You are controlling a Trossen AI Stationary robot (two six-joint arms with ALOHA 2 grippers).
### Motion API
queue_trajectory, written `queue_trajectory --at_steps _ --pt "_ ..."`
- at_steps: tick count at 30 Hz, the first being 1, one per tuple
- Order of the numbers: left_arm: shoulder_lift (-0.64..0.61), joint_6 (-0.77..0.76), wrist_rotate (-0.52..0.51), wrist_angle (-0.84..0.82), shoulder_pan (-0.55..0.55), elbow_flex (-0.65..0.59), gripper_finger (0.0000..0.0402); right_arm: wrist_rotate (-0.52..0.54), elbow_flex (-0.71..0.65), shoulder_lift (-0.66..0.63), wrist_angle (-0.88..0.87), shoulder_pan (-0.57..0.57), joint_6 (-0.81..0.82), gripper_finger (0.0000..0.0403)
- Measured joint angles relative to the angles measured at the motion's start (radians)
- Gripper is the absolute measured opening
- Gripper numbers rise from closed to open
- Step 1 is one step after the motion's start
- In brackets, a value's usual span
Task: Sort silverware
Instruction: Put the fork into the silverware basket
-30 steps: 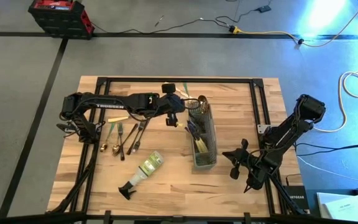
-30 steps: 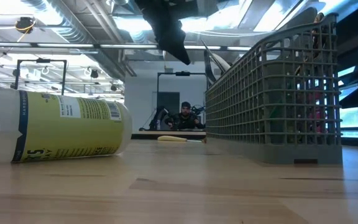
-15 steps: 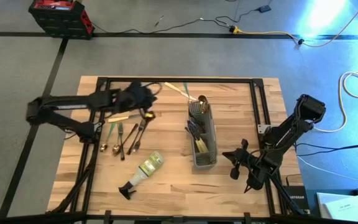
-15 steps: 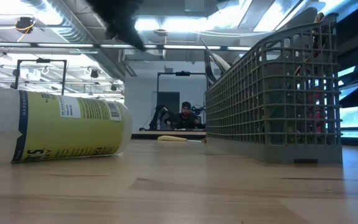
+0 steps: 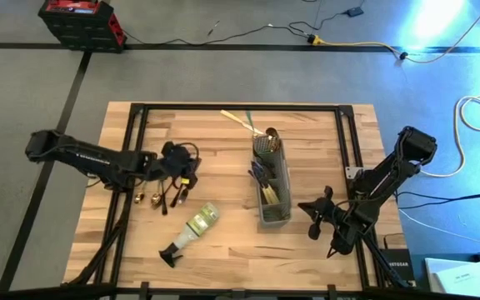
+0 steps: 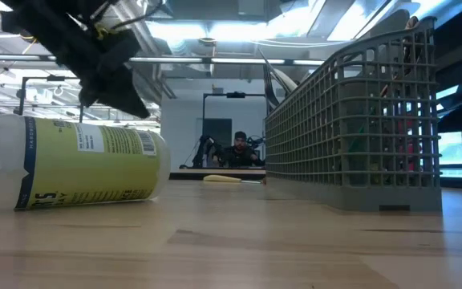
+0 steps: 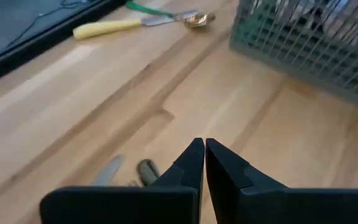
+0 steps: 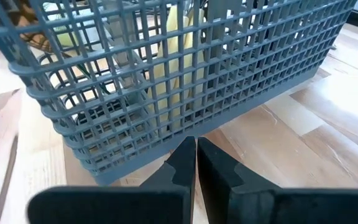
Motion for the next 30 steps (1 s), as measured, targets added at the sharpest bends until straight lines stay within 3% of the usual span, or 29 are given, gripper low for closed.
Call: queue_trajectory --at_steps 5,11,19,30 --pt "0.0 -0.216 -0.02 -0.012 -0.098 -0.071 0.0013 0.0 0.0 0.0 0.006 0.0 0.002 0.0" --pt "0.001 -0.422 0.001 -0.013 -0.151 -0.165 0.0083 -0.004 0.0 0.0 0.006 0.0 0.003 0.0" --pt "0.015 -0.424 -0.026 -0.017 -0.176 -0.193 0.0173 0.0 0.0 0.0 0.005 0.0 0.003 0.0" --pt "0.093 -0.486 -0.02 -0.058 -0.168 -0.193 0.0133 0.0 0.0 0.0 0.004 0.0 0.004 0.0"
